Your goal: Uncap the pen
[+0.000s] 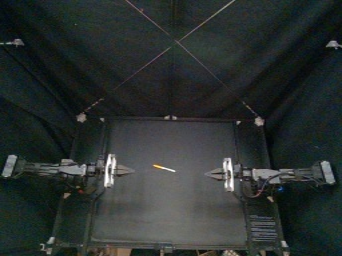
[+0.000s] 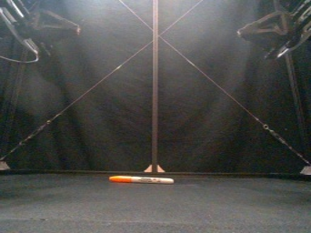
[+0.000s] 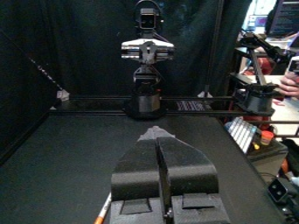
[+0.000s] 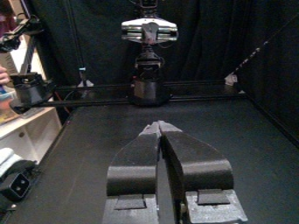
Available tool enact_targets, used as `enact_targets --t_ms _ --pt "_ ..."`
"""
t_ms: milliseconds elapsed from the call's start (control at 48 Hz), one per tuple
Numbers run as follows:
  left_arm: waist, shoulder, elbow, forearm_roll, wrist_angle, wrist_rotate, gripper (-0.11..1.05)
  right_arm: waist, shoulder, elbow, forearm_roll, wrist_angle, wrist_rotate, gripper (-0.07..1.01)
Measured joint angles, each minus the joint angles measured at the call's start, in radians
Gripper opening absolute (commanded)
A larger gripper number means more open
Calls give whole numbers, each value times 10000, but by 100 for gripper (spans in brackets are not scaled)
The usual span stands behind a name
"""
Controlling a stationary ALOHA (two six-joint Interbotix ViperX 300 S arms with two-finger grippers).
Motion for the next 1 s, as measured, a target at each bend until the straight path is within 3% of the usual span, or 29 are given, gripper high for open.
enact_targets --t_ms 104,125,167,438,542,688,833,1000 --pt "123 184 123 15 -123 77 -1 -123 276 0 0 -169 15 3" --pt "153 276 153 31 -153 46 1 -184 445 0 0 -230 15 4" --pt "230 537 215 31 -245 77 3 -307 844 0 15 -399 31 6" --pt "844 2500 245 107 -905 77 23 -1411 4418 -644 31 -1427 46 14" --pt "1258 3283 245 123 -1273 77 34 -1718 6105 -1319 15 -1580 46 28" --pt "1672 4050 245 138 -1657 77 50 -1917 7839 -2102 0 -1611 31 52" --pt "1779 4449 245 138 -1718 77 67 -2102 9449 -2930 31 -1626 31 78" --pt "1779 4556 245 138 -1718 77 80 -2163 10845 -3758 15 -1457 -31 80"
